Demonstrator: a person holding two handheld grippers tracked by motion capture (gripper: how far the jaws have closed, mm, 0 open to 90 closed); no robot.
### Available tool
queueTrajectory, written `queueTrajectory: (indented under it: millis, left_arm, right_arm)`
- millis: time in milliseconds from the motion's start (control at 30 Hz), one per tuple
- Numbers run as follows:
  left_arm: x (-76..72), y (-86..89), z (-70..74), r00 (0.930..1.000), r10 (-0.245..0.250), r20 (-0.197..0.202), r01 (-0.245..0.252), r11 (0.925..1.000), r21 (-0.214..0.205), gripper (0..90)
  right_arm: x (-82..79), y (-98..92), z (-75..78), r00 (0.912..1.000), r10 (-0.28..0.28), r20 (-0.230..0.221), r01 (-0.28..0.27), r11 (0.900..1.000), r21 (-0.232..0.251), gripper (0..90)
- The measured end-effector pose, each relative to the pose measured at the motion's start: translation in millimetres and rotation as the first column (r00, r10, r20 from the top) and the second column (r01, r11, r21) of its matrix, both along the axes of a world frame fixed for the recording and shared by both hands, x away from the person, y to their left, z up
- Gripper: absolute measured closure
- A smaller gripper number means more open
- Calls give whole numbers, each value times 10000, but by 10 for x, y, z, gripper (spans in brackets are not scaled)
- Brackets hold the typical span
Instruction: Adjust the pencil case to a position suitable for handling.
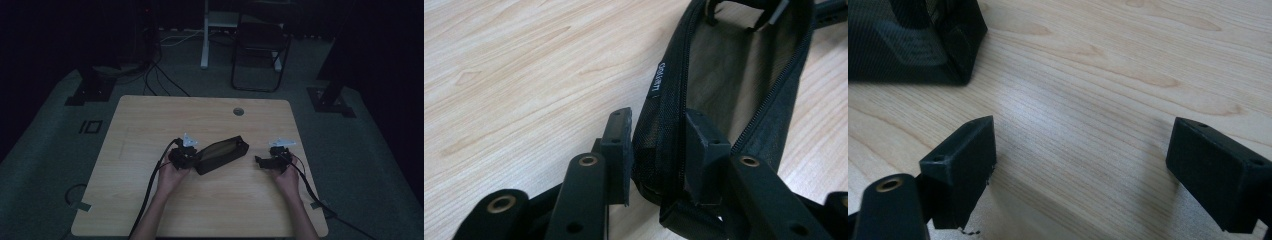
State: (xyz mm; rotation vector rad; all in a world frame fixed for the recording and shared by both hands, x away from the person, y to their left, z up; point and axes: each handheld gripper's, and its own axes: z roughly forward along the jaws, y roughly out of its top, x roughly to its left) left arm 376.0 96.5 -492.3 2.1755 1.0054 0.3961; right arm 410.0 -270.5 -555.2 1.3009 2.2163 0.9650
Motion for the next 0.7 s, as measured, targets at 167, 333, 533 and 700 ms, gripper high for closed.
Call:
queueTrajectory:
  millis: [167, 333, 533, 700]
  left_arm:
    - [-53, 55, 2, 9997, -263, 23, 263, 9996, 35, 694]
    - [-133, 91, 3, 9987, -499, 57, 498, 9987, 85, 702]
    - [-253, 133, -1, 9970, -765, 154, 761, 9968, 230, 702]
    - [-335, 169, 7, 9954, -936, 224, 925, 9947, 449, 702]
  right_arm:
    - [0, 0, 0, 10000, 1, 0, -1, 10000, 0, 127]
    - [0, 0, 0, 10000, 2, 1, -2, 10000, -2, 127]
    - [0, 0, 0, 10000, 1, -3, -1, 10000, -2, 126]
    - [0, 0, 0, 10000, 0, 0, 0, 10000, -2, 127]
